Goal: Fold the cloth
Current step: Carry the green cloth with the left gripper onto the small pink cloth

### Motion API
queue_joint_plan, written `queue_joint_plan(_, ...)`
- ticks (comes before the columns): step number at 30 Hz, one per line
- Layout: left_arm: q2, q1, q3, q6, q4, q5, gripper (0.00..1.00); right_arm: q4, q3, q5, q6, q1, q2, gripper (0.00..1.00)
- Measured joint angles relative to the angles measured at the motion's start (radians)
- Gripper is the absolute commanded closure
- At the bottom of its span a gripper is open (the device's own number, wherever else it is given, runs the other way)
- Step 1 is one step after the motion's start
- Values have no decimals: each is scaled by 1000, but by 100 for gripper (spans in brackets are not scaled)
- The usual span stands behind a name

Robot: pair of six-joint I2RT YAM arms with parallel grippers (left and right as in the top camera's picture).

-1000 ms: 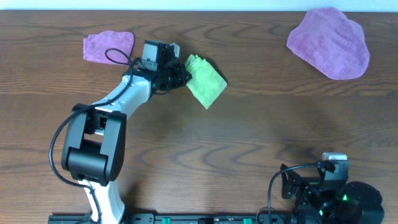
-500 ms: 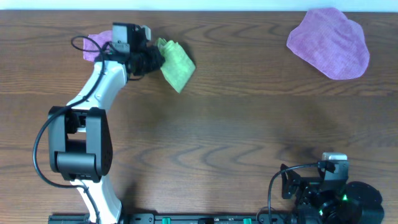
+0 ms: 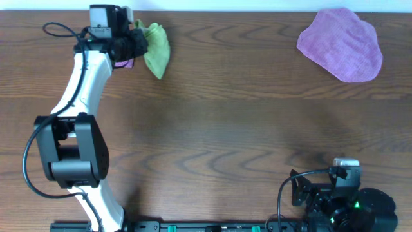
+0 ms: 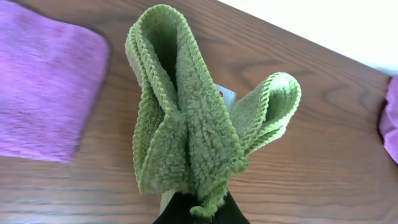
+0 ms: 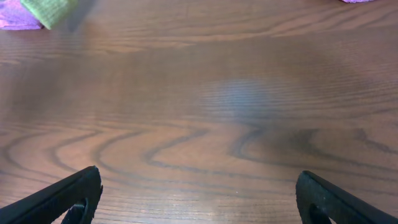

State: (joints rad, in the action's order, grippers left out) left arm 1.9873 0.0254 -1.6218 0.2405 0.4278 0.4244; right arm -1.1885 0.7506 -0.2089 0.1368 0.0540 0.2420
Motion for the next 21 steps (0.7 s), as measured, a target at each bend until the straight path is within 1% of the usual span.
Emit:
queue_joint_plan(10,0,84,0,-26,7,-11,94,0,0,0,0,0,0,1)
queue_joint_plan(21,0,127,-6,-41,-83,-48,94,0,0,0,0,0,0,1)
